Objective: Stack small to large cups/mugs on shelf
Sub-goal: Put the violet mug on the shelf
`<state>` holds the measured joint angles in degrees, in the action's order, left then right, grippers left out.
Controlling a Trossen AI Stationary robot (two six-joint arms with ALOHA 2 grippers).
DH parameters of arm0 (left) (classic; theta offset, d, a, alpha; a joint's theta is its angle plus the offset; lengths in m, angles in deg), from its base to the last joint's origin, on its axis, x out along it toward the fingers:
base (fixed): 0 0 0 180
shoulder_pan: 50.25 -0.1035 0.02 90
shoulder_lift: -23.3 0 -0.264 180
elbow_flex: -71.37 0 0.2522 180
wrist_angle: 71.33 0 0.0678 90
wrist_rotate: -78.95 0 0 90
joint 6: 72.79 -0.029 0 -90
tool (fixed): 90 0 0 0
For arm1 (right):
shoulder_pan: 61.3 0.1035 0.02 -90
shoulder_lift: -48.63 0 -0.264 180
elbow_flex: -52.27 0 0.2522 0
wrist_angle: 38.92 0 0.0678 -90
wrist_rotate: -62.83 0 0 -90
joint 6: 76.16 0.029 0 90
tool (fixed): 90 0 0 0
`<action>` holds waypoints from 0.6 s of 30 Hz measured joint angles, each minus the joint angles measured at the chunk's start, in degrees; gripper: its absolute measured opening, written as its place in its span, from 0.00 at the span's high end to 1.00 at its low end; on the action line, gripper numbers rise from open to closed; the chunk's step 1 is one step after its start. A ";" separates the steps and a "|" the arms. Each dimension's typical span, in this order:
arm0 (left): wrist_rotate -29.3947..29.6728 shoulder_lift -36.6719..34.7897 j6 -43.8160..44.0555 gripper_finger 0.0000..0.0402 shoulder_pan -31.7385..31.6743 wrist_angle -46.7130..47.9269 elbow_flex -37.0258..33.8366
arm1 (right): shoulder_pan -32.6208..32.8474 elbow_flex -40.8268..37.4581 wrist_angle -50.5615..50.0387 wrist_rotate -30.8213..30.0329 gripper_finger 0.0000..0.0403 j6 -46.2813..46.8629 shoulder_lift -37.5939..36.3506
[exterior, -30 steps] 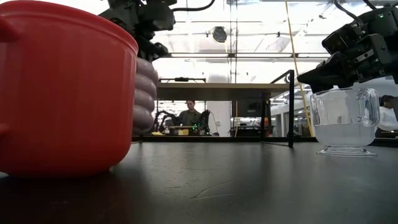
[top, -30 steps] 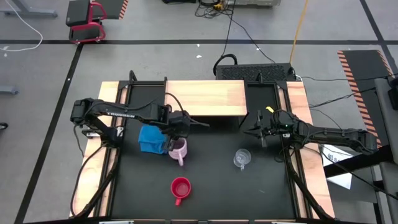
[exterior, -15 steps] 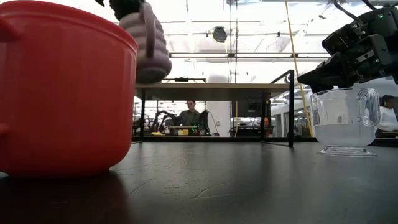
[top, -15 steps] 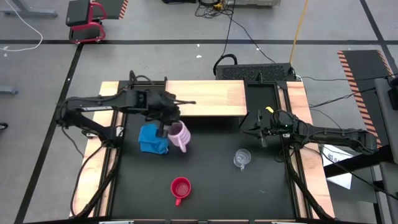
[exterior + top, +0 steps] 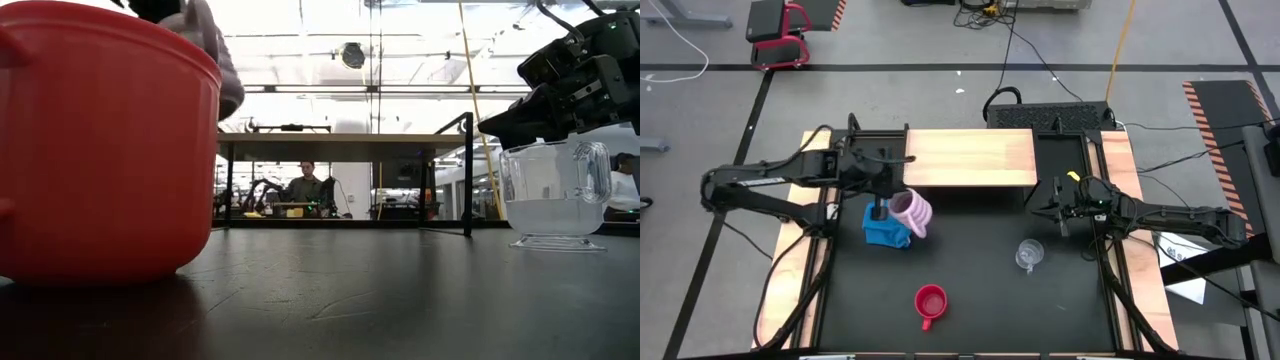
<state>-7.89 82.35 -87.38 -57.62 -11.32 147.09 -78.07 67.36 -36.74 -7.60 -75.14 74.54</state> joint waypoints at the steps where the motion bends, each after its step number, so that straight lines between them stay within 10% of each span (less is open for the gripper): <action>1: 0.28 -0.87 0.39 0.98 0.00 -0.15 -0.21 | 0.00 0.01 -0.02 0.02 1.00 0.02 0.00; 18: 3.93 0.15 -4.19 0.98 -7.84 -7.42 7.11 | 0.00 0.00 0.00 0.02 1.00 0.21 0.00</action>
<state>-3.96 82.50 -91.58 -65.46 -18.74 154.20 -78.07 67.36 -36.74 -7.58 -74.93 74.54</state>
